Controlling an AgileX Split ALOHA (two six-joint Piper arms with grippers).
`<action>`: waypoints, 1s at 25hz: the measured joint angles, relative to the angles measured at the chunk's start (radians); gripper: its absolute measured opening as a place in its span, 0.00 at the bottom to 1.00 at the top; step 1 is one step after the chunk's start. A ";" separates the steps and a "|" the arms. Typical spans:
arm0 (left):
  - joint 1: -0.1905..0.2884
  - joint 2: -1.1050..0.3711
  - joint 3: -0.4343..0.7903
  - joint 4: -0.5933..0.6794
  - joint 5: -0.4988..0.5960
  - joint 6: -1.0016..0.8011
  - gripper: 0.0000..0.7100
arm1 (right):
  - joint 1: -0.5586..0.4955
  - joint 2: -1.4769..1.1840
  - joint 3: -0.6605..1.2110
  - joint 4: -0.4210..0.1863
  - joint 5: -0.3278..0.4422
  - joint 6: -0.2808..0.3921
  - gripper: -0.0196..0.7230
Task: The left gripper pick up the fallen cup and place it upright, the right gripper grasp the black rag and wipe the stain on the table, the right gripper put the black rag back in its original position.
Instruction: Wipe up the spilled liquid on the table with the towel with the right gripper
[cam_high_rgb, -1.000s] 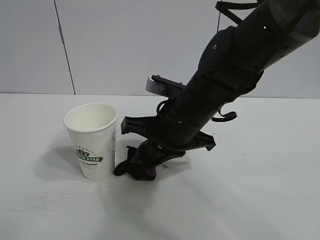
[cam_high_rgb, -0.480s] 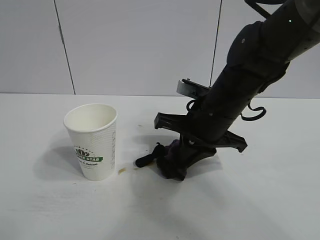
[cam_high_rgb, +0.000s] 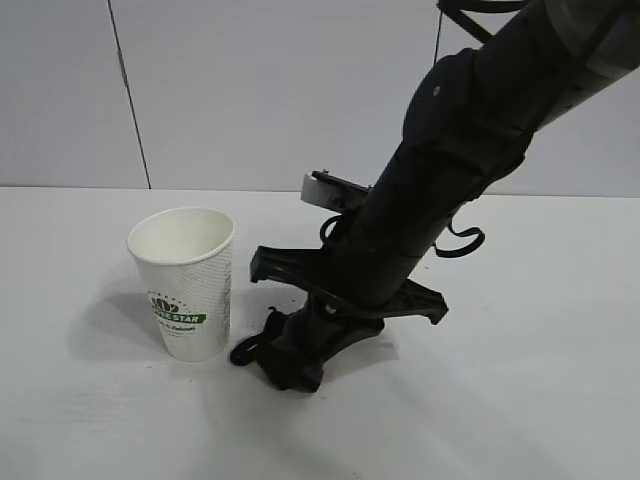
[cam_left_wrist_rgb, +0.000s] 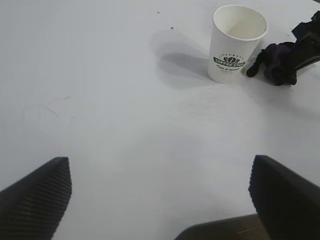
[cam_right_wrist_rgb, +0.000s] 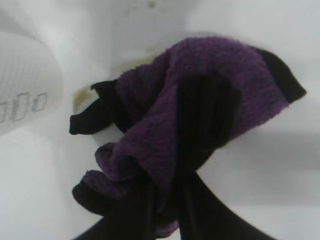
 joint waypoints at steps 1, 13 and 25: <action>0.000 0.000 0.000 0.000 0.000 0.000 0.98 | 0.011 0.000 0.000 0.001 -0.006 0.001 0.10; 0.000 0.000 0.000 0.000 0.000 0.000 0.98 | 0.077 0.021 0.000 0.036 -0.064 0.001 0.10; 0.000 0.000 0.000 0.000 0.000 0.000 0.98 | 0.077 0.049 -0.038 0.067 -0.130 0.001 0.10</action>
